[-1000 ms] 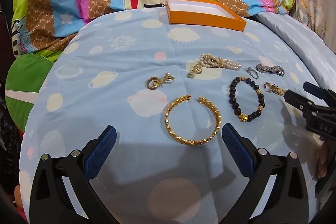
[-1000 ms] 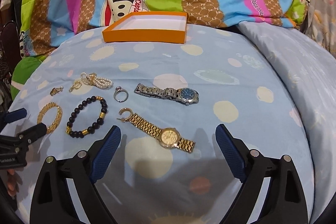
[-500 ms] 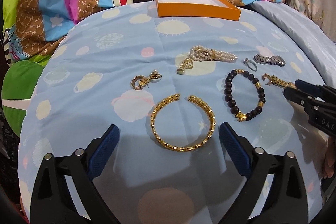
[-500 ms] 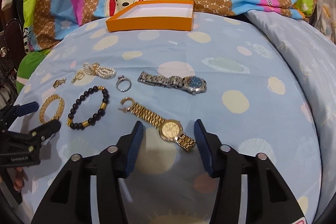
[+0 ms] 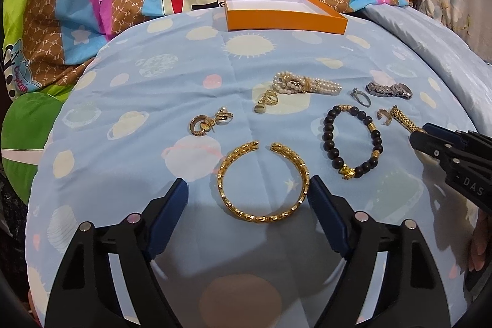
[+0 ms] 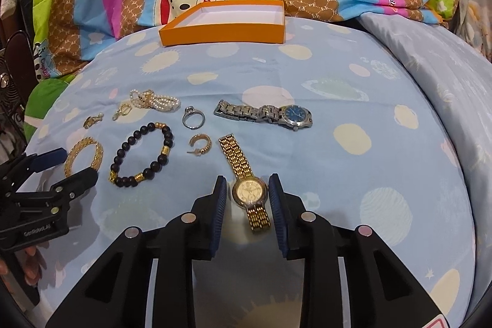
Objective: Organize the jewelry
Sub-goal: 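Move the right tool to the gold watch while the left tool approaches the gold cuff bangle, then grasp and lift the gold watch with the right tool while the left tool grasps the bangle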
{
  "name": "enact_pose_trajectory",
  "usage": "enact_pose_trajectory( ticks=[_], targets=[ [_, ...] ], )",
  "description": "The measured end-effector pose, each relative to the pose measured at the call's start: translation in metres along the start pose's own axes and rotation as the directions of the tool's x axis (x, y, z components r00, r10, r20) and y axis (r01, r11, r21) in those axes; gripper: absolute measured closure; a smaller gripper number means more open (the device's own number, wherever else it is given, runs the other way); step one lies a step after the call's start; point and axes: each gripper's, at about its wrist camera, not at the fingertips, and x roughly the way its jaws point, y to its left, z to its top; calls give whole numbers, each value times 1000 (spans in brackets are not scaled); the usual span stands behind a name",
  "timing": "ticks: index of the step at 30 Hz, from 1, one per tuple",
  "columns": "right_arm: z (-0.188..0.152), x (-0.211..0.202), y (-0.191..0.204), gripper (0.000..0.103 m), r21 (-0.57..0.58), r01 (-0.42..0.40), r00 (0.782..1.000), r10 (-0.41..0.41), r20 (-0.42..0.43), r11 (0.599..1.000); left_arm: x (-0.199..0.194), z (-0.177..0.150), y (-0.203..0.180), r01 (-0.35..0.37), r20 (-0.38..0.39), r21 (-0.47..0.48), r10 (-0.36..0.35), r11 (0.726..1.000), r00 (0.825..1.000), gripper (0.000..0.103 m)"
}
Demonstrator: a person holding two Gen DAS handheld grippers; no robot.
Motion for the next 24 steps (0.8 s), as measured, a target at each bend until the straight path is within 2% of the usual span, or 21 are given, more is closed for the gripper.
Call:
enact_pose_trajectory(
  ticks=[6,15,24],
  targets=[
    [-5,-7,-4,81,53,-23,1000,22,13,998,-3,1,2,39,15,-6,-39,999,999,47],
    [-6,-29,-6,81,97,-51,997,46,54,994,-13,0,12,118,10,-56,-118,991,993,47],
    [20,-57,-2,81,89,-63,992,52,115,994,-40,16,14,114,58,-30,-112,993,992,47]
  ],
)
